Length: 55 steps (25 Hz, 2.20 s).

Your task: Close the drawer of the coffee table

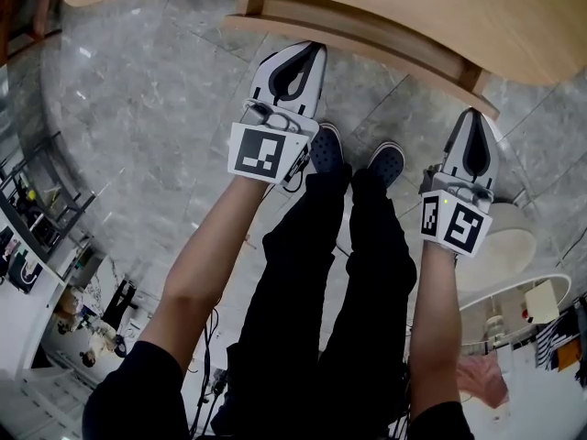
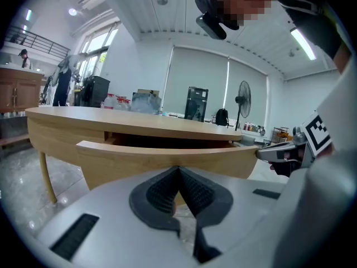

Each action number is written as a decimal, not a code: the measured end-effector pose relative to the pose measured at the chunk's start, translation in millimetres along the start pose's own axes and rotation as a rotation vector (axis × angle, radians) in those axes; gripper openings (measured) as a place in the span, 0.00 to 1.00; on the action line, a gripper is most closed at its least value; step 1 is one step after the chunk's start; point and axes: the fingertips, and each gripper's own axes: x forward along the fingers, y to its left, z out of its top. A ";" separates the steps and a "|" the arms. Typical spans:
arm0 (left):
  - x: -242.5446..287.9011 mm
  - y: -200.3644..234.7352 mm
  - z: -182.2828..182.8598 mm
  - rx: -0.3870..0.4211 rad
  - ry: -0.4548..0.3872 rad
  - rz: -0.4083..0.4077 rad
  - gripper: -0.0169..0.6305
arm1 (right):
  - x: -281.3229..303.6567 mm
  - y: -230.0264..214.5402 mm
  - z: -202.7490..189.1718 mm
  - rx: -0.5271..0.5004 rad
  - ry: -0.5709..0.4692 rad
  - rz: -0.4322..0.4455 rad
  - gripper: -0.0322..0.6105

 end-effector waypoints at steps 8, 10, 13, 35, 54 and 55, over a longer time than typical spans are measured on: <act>12.9 4.0 6.6 -0.007 -0.008 0.011 0.07 | 12.3 -5.8 7.0 0.022 -0.012 -0.008 0.09; 15.9 5.7 8.6 -0.004 -0.009 0.009 0.07 | 15.3 -6.5 8.9 0.022 -0.015 -0.008 0.09; 21.0 7.5 11.3 -0.001 -0.007 0.007 0.06 | 19.8 -8.3 11.8 0.018 -0.016 -0.005 0.09; 62.6 21.4 30.8 -0.034 -0.008 0.019 0.06 | 59.2 -25.8 32.3 0.055 -0.035 0.021 0.09; 45.8 29.1 36.6 -0.072 0.021 0.075 0.07 | 52.5 -33.1 36.8 0.144 0.011 -0.001 0.09; 40.7 28.3 36.3 -0.075 0.029 0.077 0.07 | 48.2 -33.4 37.0 0.156 0.019 -0.006 0.09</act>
